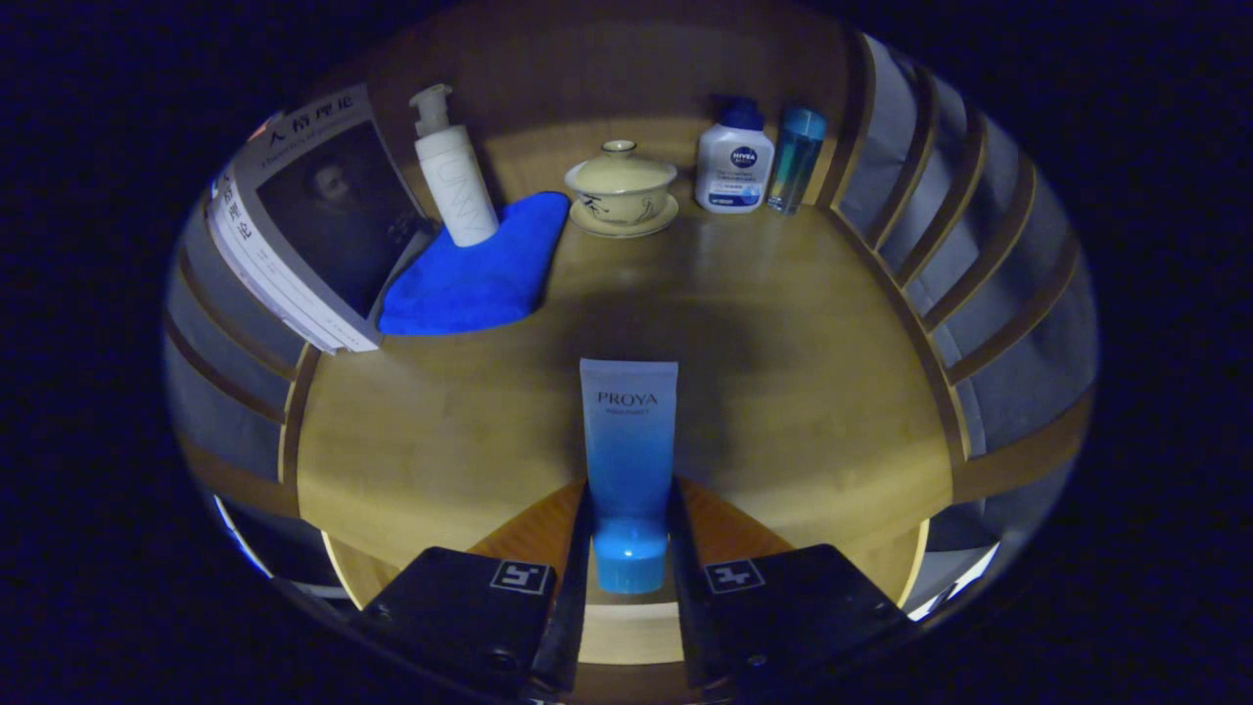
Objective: Pull open the drawer, take out the items inside it, and place them on the countertop above the cabinet.
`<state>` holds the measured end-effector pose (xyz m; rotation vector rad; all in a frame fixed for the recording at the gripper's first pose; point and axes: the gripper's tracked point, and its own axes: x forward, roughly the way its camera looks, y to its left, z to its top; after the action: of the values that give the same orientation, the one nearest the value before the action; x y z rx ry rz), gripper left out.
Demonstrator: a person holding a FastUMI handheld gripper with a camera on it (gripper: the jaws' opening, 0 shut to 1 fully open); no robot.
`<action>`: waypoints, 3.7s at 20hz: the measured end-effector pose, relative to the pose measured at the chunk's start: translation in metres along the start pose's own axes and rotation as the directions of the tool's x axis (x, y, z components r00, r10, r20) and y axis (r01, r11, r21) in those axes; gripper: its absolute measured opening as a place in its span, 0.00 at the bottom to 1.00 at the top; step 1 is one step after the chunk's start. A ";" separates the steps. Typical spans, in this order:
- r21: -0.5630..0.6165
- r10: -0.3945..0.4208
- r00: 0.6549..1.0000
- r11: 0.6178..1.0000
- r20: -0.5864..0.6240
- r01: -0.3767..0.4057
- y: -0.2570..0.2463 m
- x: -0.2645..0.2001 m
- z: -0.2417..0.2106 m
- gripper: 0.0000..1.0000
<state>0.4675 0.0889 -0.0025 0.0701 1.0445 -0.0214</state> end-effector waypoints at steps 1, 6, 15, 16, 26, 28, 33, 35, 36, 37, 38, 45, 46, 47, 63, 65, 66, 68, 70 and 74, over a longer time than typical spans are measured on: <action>-0.002 0.000 1.000 1.000 0.008 0.000 0.000 0.001 0.000 0.49; -0.015 -0.023 0.998 1.000 0.060 0.024 -0.004 -0.004 0.002 0.54; -0.072 0.046 0.973 0.997 0.228 -0.030 0.012 -0.061 -0.004 0.65; -0.081 0.064 0.963 0.996 0.261 -0.044 0.015 -0.068 -0.007 0.66; -0.165 0.159 0.765 0.984 0.624 -0.070 0.010 -0.168 -0.075 0.79; -0.160 0.162 0.696 0.985 0.699 -0.068 0.005 -0.194 -0.095 0.79; -0.141 0.145 0.548 0.989 0.824 -0.050 -0.004 -0.239 -0.140 0.95; -0.135 0.142 0.512 0.990 0.847 -0.052 -0.008 -0.242 -0.161 1.00; -0.129 0.143 0.505 0.990 0.851 -0.062 -0.008 -0.241 -0.170 1.00; -0.130 0.149 0.504 0.989 0.851 -0.074 -0.007 -0.239 -0.182 1.00; -0.131 0.156 0.499 0.988 0.853 -0.085 -0.006 -0.238 -0.189 1.00; -0.128 0.137 0.465 0.990 0.875 -0.049 -0.017 -0.208 -0.238 1.00; -0.126 0.125 0.470 0.992 0.874 -0.030 -0.019 -0.201 -0.247 1.00; -0.127 0.121 0.475 0.992 0.872 -0.019 -0.020 -0.193 -0.256 1.00; -0.066 0.075 0.652 0.997 0.755 -0.037 -0.015 -0.075 -0.300 1.00; -0.059 0.065 0.658 0.998 0.750 -0.032 -0.016 -0.068 -0.296 1.00; -0.057 0.068 0.663 0.998 0.745 -0.038 -0.015 -0.064 -0.295 1.00; -0.066 0.102 0.672 0.995 0.734 -0.080 -0.008 -0.058 -0.295 1.00; -0.068 0.102 0.665 0.995 0.740 -0.076 -0.009 -0.057 -0.294 1.00; -0.068 0.102 0.666 0.995 0.739 -0.077 -0.009 -0.057 -0.293 1.00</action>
<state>0.1858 0.0986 -0.1003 0.0750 0.2053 0.0551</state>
